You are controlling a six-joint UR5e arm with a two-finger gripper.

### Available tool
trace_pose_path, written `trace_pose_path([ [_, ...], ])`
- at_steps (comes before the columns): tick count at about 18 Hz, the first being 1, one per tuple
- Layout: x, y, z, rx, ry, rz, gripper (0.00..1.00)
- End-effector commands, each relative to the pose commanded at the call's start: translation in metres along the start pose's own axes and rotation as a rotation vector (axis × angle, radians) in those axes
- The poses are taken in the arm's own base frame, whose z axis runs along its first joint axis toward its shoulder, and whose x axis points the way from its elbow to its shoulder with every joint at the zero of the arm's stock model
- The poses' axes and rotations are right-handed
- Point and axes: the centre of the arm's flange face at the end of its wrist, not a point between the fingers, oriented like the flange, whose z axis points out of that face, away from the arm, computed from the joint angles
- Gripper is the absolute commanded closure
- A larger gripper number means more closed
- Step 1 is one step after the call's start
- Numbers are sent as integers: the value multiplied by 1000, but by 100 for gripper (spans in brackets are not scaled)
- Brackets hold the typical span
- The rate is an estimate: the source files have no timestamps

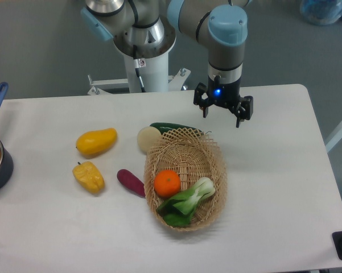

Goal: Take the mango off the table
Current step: 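Move the open gripper over the table toward the yellow mango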

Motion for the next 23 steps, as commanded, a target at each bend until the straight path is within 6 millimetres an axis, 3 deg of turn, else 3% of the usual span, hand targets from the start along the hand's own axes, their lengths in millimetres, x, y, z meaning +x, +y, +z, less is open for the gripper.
trace_pose_path([
  [9, 20, -1, 8, 26, 37, 9, 0],
  [10, 29, 0, 6, 44, 44, 11, 0],
  [12, 81, 6, 9, 47, 70, 45, 0],
  [14, 114, 4, 11, 50, 79, 86, 0],
  [20, 159, -32, -1, 193, 142, 175, 0],
  [23, 190, -53, 3, 203, 178, 255, 0],
])
